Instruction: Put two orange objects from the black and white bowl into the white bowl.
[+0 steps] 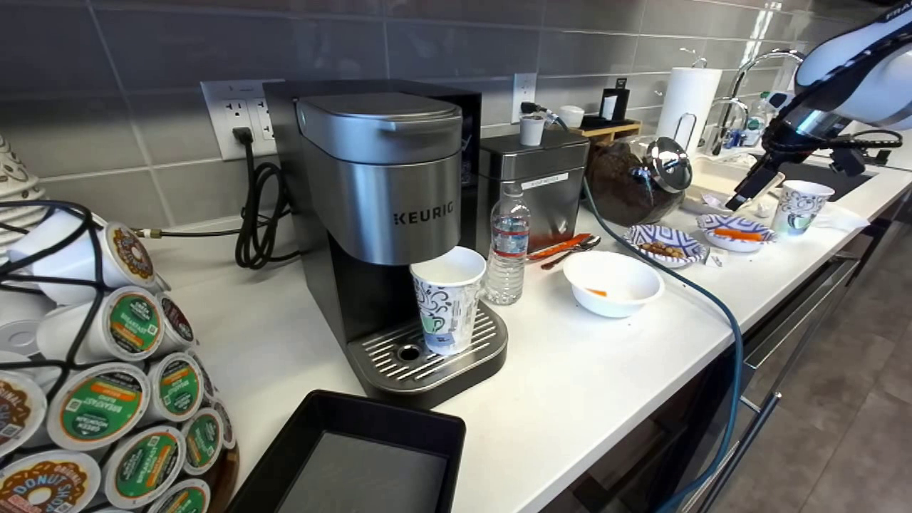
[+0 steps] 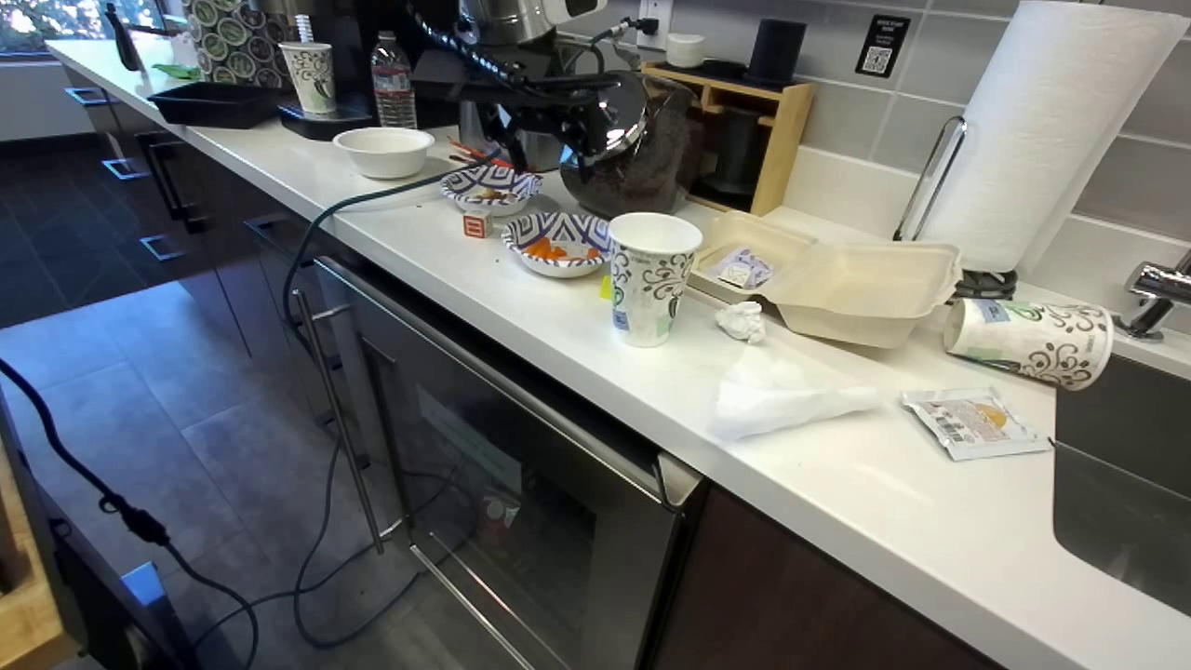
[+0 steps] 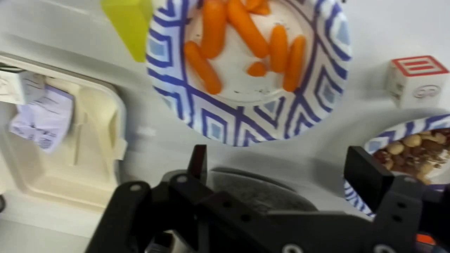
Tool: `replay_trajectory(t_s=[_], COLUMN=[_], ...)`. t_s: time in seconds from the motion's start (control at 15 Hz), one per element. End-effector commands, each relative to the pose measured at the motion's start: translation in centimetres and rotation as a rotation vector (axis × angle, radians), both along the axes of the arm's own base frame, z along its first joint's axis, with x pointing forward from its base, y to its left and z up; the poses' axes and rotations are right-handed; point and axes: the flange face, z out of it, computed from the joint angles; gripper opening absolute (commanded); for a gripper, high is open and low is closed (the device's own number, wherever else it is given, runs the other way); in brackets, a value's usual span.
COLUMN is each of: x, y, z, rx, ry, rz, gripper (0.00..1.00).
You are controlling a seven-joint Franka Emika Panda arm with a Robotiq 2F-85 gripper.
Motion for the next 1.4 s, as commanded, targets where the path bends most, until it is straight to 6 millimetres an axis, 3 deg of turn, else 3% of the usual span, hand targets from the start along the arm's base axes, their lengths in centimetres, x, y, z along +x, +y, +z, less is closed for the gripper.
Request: replay_trajectory(t_s=[0.0, 0.13, 0.27, 0.33, 0.53, 0.73, 1.2, 1.33], x=[0.4, 0.3, 0.3, 0.3, 0.7, 1.3, 2.9, 3.2], y=[-2.0, -2.5, -2.3, -1.8, -0.2, 0.6, -1.1, -1.5], z=[-0.9, -1.6, -2.2, -2.5, -3.5, -4.2, -5.7, -6.1], rx=[-0.152, -0.228, -0.27, -0.281, -0.282, -0.289, -0.276, -0.278], ry=[0.054, 0.129, 0.184, 0.2, 0.227, 0.26, 0.295, 0.32], rz=[-0.074, -0.077, -0.067, -0.058, -0.02, -0.012, -0.103, -0.121], gripper=[1.0, 1.0, 0.85, 0.68, 0.5, 0.55, 0.39, 0.4])
